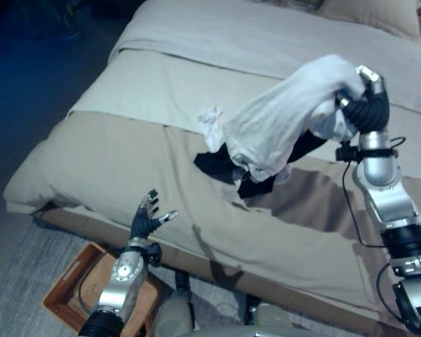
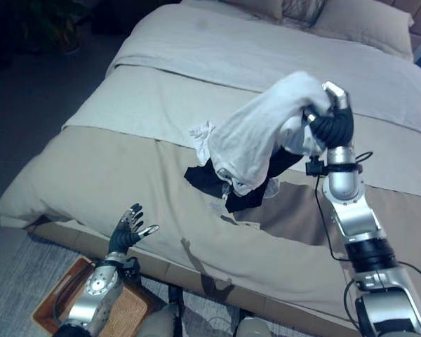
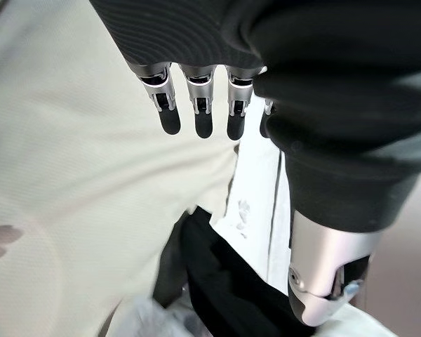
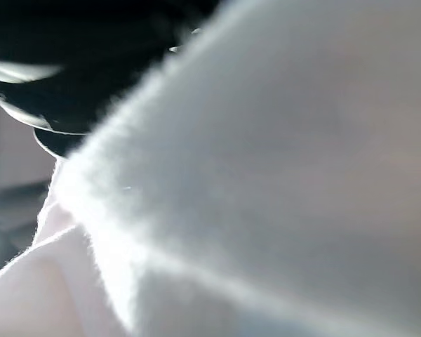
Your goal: Pick up clothes into the bucket
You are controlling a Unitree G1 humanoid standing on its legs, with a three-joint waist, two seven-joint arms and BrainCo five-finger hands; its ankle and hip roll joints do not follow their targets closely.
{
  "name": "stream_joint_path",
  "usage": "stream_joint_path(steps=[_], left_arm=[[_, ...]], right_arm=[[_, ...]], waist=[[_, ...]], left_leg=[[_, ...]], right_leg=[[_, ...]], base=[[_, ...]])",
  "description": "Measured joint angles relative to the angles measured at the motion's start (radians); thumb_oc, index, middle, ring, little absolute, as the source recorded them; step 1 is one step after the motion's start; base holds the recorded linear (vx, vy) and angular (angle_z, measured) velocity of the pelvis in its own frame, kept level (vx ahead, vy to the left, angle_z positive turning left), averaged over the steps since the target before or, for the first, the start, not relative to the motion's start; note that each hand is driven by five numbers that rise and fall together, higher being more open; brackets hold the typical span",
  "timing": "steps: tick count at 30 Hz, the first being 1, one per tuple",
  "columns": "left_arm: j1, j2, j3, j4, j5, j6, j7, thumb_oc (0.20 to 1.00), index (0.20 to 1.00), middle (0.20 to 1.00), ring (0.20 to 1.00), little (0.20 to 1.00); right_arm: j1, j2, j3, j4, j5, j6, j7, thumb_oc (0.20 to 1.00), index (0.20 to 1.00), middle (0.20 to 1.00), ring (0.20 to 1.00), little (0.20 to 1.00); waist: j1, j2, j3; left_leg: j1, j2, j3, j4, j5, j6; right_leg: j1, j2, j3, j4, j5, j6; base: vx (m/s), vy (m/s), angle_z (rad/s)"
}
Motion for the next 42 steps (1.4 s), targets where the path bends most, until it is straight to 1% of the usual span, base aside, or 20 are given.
stream_joint_path(steps=[6,8,10,13,16,18,20,21,22,24,25,26,27,29,31,34,35,36,39,42], left_arm=[[0.011,-0.001,-0.001,0.0,-0.008,0.019,-0.02,1.0,1.0,1.0,1.0,1.0],[0.012,-0.004,-0.002,0.006,-0.011,0.024,-0.023,1.0,1.0,1.0,1.0,1.0],[0.013,-0.008,-0.003,0.012,-0.02,0.027,-0.028,1.0,1.0,1.0,1.0,1.0],[0.014,-0.019,-0.006,0.03,-0.02,0.031,-0.03,1.0,1.0,1.0,1.0,1.0],[0.021,-0.019,-0.032,0.031,-0.042,0.038,-0.038,1.0,1.0,1.0,1.0,1.0],[0.023,-0.019,-0.047,0.032,-0.042,0.038,-0.044,1.0,1.0,1.0,1.0,1.0],[0.029,-0.02,-0.055,0.039,-0.042,0.04,-0.049,1.0,1.0,1.0,1.0,1.0],[0.033,-0.022,-0.061,0.04,-0.043,0.041,-0.049,1.0,1.0,1.0,1.0,1.0],[0.033,-0.023,-0.062,0.041,-0.042,0.041,-0.05,1.0,1.0,1.0,1.0,1.0],[0.029,-0.023,-0.063,0.055,-0.042,0.04,-0.047,1.0,1.0,1.0,1.0,1.0],[0.018,-0.024,-0.064,0.069,-0.042,0.04,-0.047,1.0,1.0,1.0,1.0,1.0],[0.005,-0.03,-0.063,0.075,-0.042,0.039,-0.045,1.0,1.0,1.0,1.0,1.0],[-0.001,-0.032,-0.064,0.078,-0.041,0.039,-0.045,1.0,1.0,1.0,1.0,1.0],[-0.007,-0.037,-0.063,0.078,-0.041,0.037,-0.036,1.0,1.0,1.0,1.0,1.0],[-0.014,-0.038,-0.064,0.078,-0.041,0.037,-0.031,1.0,1.0,1.0,1.0,1.0],[-0.018,-0.038,-0.064,0.081,-0.041,0.036,-0.025,1.0,1.0,1.0,1.0,1.0],[-0.017,-0.038,-0.064,0.081,-0.041,0.036,-0.025,1.0,1.0,1.0,1.0,1.0],[-0.018,-0.038,-0.065,0.081,-0.04,0.036,-0.025,1.0,1.0,1.0,1.0,1.0],[-0.02,-0.037,-0.067,0.08,-0.039,0.035,-0.016,1.0,1.0,1.0,1.0,1.0],[-0.045,-0.037,-0.067,0.079,-0.038,0.035,-0.004,1.0,1.0,1.0,1.0,1.0]], right_arm=[[-0.077,-0.098,0.007,-0.028,0.07,-0.002,0.035,0.2,0.2,0.2,0.2,0.2],[-0.106,-0.106,0.017,-0.026,0.102,-0.004,0.037,0.2,0.2,0.2,0.2,0.2],[-0.12,-0.106,0.045,-0.024,0.14,-0.011,0.045,0.2,0.2,0.2,0.2,0.2],[-0.14,-0.101,0.152,0.009,0.179,-0.019,0.086,0.2,0.2,0.2,0.2,0.2],[-0.141,-0.04,0.233,0.103,0.188,-0.014,0.123,0.2,0.2,0.2,0.2,0.2],[-0.14,0.021,0.272,0.195,0.188,0.012,0.139,0.2,0.2,0.2,0.2,0.2],[-0.129,0.113,0.29,0.314,0.179,0.04,0.141,0.2,0.2,0.2,0.2,0.2],[-0.114,0.139,0.313,0.36,0.168,0.058,0.144,0.2,0.2,0.2,0.2,0.2],[-0.104,0.161,0.311,0.389,0.169,0.06,0.142,0.2,0.2,0.2,0.2,0.2],[-0.104,0.265,0.311,0.561,0.127,0.065,0.129,0.2,0.2,0.2,0.2,0.2],[-0.116,0.308,0.312,0.672,0.083,0.082,0.112,0.2,0.2,0.2,0.2,0.2],[-0.117,0.328,0.321,0.727,0.03,0.115,0.11,0.2,0.2,0.2,0.2,0.2],[-0.117,0.334,0.322,0.752,0.009,0.122,0.109,0.2,0.2,0.2,0.2,0.2],[-0.128,0.39,0.313,0.908,-0.049,0.14,0.086,0.2,0.2,0.2,0.2,0.2],[-0.137,0.4,0.311,0.968,-0.097,0.145,0.068,0.2,0.2,0.2,0.2,0.2],[-0.152,0.405,0.309,1.038,-0.159,0.151,0.047,0.2,0.2,0.2,0.2,0.2],[-0.162,0.404,0.306,1.065,-0.189,0.158,0.039,0.545,0.545,0.545,0.545,0.545],[-0.168,0.405,0.298,1.084,-0.203,0.159,0.031,1.0,1.0,1.0,1.0,1.0],[-0.188,0.401,0.286,1.113,-0.25,0.185,-0.005,1.0,1.0,1.0,1.0,1.0],[-0.189,0.38,0.286,1.029,-0.309,0.196,-0.045,1.0,1.0,1.0,1.0,1.0]], waist=[[-0.003,-0.019,-0.024],[-0.006,-0.021,-0.033],[-0.007,-0.023,-0.047],[-0.008,-0.027,-0.063],[0.002,-0.033,-0.068],[0.001,-0.035,-0.071],[0.003,-0.034,-0.072],[0.022,-0.028,-0.069],[0.025,-0.028,-0.069],[0.039,-0.019,-0.066],[0.034,-0.014,-0.065],[0.049,0.001,-0.056],[0.054,0.008,-0.053],[0.064,0.024,-0.051],[0.082,0.031,-0.047],[0.084,0.033,-0.046],[0.085,0.034,-0.045],[0.084,0.035,-0.044],[0.081,0.044,-0.038],[0.08,0.056,-0.013]], left_leg=[[0.043,0.008,0.021,-0.022,0.0,0.0],[0.047,0.009,0.023,-0.024,0.0,0.0],[0.047,0.011,0.023,-0.025,0.0,0.0],[0.048,0.012,0.024,-0.025,0.0,0.0],[0.045,0.012,0.022,-0.024,0.002,-0.003],[0.036,0.013,0.021,-0.026,0.004,-0.007],[0.025,0.012,0.016,-0.025,0.006,-0.01],[0.018,0.009,0.013,-0.025,0.007,-0.01],[0.019,0.009,0.014,-0.025,0.008,-0.01],[0.012,0.006,0.008,-0.02,0.009,-0.009],[0.004,0.005,0.005,-0.016,0.008,-0.009],[-0.007,0.002,-0.005,-0.015,0.009,-0.008],[-0.012,0.002,-0.007,-0.014,0.01,-0.007],[-0.013,-0.001,-0.013,-0.013,0.011,-0.005],[-0.014,-0.001,-0.013,-0.012,0.011,-0.005],[-0.014,-0.001,-0.018,-0.011,0.011,-0.005],[-0.016,-0.001,-0.02,-0.011,0.011,-0.005],[-0.016,-0.001,-0.021,-0.01,0.011,-0.005],[-0.028,-0.001,-0.025,-0.006,0.011,-0.006],[-0.07,0.003,-0.029,0.02,0.011,-0.006]], right_leg=[[0.035,0.014,0.011,-0.028,0.008,-0.001],[0.039,0.016,0.014,-0.032,0.008,-0.001],[0.038,0.017,0.015,-0.032,0.008,-0.001],[0.038,0.019,0.016,-0.032,0.008,-0.001],[0.036,0.017,0.016,-0.031,0.008,-0.001],[0.025,0.015,0.015,-0.03,0.007,-0.001],[0.018,0.015,0.011,-0.03,0.008,-0.002],[0.013,0.012,0.006,-0.03,0.008,-0.002],[0.012,0.012,0.007,-0.03,0.009,-0.002],[0.012,0.008,0.0,-0.03,0.008,-0.002],[0.009,0.008,-0.002,-0.03,0.008,-0.002],[0.004,0.008,-0.005,-0.03,0.009,-0.002],[0.0,0.007,-0.006,-0.03,0.009,-0.002],[0.004,0.006,-0.015,-0.031,0.011,-0.002],[0.004,0.005,-0.02,-0.032,0.01,-0.002],[0.007,0.006,-0.027,-0.033,0.01,-0.001],[0.007,0.006,-0.029,-0.033,0.01,-0.001],[0.007,0.006,-0.029,-0.033,0.009,-0.002],[-0.004,0.006,-0.03,-0.03,0.009,-0.002],[-0.041,0.007,-0.03,-0.011,0.009,-0.002]], base=[[0.04,-0.01,-0.1],[0.01,-0.002,-0.02],[0.0,0.0,0.0],[0.0,0.0,0.0],[-0.01,0.001,0.0],[0.0,0.003,0.02],[-0.01,0.012,0.07],[-0.02,0.016,0.03],[-0.04,0.02,0.05],[-0.04,0.014,0.07],[-0.01,0.008,0.14],[0.0,0.008,0.14],[0.0,0.005,0.11],[0.01,0.008,0.08],[0.0,0.005,0.03],[0.0,-0.002,0.04],[-0.02,0.004,0.05],[-0.03,0.012,0.03],[-0.06,0.015,0.02],[-0.07,0.007,0.0]])
